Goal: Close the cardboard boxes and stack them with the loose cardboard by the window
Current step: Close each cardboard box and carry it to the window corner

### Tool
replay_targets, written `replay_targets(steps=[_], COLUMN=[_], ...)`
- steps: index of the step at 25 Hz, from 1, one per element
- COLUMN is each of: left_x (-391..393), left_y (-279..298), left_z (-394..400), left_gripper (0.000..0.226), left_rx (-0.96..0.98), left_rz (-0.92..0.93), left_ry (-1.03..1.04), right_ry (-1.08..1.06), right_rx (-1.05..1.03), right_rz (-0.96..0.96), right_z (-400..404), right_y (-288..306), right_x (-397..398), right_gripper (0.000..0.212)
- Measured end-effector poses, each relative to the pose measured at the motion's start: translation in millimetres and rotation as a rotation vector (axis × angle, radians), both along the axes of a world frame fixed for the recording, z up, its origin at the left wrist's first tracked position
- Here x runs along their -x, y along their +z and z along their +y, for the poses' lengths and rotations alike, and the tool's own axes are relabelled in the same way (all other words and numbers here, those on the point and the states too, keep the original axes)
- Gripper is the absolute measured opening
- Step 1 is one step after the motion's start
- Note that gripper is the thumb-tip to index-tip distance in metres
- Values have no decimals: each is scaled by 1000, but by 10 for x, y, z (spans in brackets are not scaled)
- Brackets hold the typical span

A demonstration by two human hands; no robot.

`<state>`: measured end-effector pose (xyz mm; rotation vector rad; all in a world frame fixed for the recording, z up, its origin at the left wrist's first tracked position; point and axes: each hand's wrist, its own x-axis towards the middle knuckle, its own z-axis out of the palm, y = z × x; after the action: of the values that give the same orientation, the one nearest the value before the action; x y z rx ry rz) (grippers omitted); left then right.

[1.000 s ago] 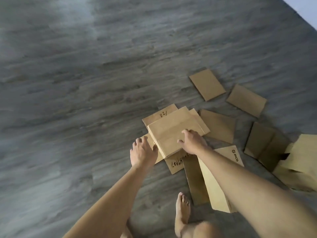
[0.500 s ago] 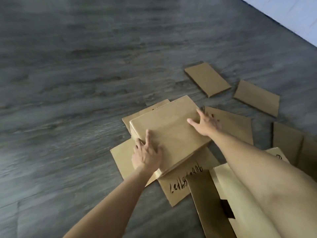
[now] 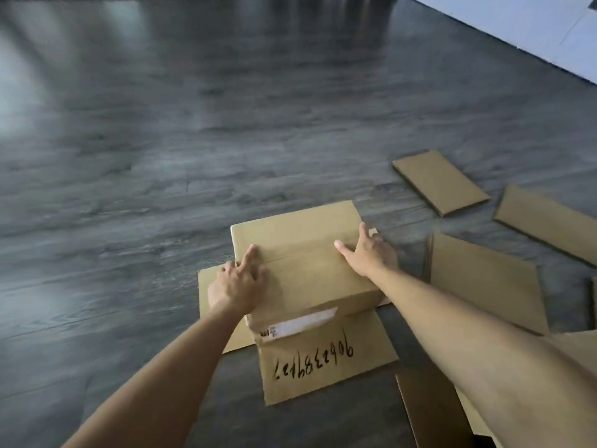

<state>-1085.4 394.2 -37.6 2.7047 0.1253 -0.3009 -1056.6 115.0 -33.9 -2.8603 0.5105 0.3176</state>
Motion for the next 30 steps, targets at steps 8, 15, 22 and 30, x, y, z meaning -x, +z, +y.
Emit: replay_targets(steps=[8,15,22,30], left_x=[74,-34,-112,-235], left_y=[-7,-118,-10,239], left_z=[906,1010,1032,1094], left_gripper=[53,74,92,75], left_rx=[-49,63,274,572], left_rz=[-20,-35,99,56], left_ry=[196,185,339,577], right_ry=[62,37,-84,-32], right_rx=[1,-153,-337,-373], right_rz=[-33,-78,-4,-109], right_z=[1050,1002,904,906], right_y=[-106,-115,-161,11], right_x=[26,34,-18,-101], right_gripper=[93,103,107,113])
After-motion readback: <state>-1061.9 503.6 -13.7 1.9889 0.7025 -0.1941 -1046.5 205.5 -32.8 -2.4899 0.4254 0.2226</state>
